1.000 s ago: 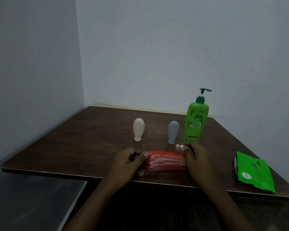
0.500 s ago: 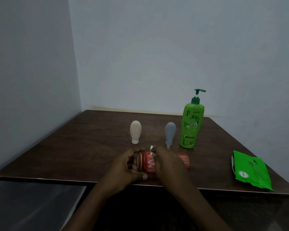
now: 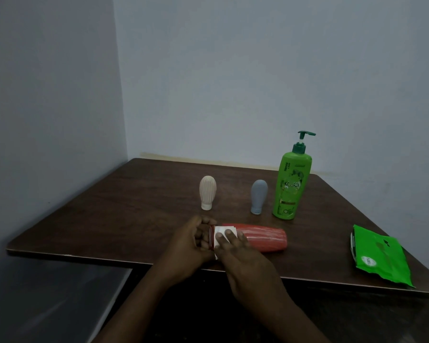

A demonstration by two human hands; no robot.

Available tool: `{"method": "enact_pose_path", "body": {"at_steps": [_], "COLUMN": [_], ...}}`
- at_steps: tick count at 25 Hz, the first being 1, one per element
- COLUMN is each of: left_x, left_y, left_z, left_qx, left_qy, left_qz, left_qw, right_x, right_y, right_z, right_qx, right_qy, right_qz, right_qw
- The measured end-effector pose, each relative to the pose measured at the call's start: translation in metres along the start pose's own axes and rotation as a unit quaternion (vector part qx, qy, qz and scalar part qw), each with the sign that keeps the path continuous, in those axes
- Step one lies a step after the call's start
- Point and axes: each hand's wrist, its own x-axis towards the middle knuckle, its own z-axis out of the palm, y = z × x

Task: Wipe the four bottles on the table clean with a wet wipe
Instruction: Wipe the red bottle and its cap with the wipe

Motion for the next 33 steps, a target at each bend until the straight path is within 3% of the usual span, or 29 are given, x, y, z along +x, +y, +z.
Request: {"method": "enact_pose_path", "body": {"at_steps": [2,7,13,16,22,29,33], "left_x": [-0.001,-0.002,-0.003,-0.005,-0.007,-0.004,-0.004], "left_y": [0.0,0.004,0.005,0.004,0.008,0.01,0.008], "left_z": [-0.001,0.0,-0.002,-0.003,-0.001,-0.003,-0.003], "left_qx": [-0.008,-0.015,-0.007,-0.004,-0.019,0.026,0.018], "left_qy": [-0.003,0.0,0.001,0.002,0.009,0.003,-0.004], "left_qz": [-0.004,-0.005,-0.002,0.0,-0.02,-0.03,-0.035], "left_qw": [1.0,1.0,1.0,1.0,1.0,0.999,0.999], "right_x": [0.005,0.044,0.003,0.002,0.032,0.003,0.012], "right_y": [0.004,0.002,-0.008,-0.006,-0.004,0.068,0.061], "right_z": [0.003,0.0,0.008,0.009,-0.003,-0.026,-0.025], "right_qx": [0.012,0.105,0.028,0.024,0.049,0.045,0.05], "right_qy": [0.002,0.013,0.03,0.021,0.001,-0.021,-0.033], "right_qz": [0.01,0.158,0.036,0.029,0.112,0.342,0.331], "right_qw": [1.0,0.982,0.999,0.999,0.992,0.938,0.942]}}
